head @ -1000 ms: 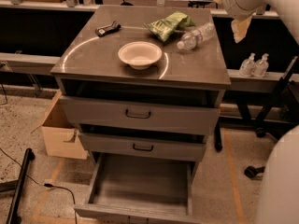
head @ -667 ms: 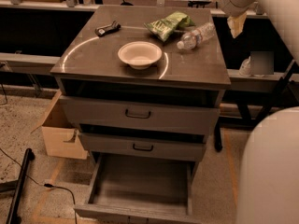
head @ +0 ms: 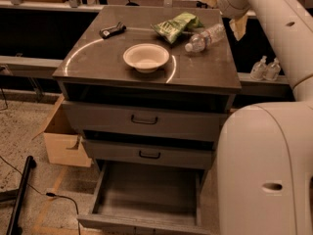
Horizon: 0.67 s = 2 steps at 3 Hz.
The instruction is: Place water bottle into bottom drawer
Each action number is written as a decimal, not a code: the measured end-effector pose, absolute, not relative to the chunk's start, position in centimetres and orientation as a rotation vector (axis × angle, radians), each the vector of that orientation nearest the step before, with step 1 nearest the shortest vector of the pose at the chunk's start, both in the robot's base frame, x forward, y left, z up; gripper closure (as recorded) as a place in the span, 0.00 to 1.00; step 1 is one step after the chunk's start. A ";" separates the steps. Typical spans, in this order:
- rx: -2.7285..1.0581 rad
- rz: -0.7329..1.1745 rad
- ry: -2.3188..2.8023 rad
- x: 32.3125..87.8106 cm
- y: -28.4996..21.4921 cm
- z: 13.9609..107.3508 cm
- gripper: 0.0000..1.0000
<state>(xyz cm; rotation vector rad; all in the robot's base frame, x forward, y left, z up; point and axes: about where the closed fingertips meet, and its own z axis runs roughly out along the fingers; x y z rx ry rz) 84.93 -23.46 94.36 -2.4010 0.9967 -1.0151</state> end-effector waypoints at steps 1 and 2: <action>-2.438 -1.006 1.007 86.2 -22.9 93.0 0.00; -2.487 -1.007 1.000 87.3 -21.9 91.6 0.00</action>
Offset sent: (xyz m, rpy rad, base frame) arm 0.0582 0.0167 -0.0187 -0.1047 0.0636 -0.0023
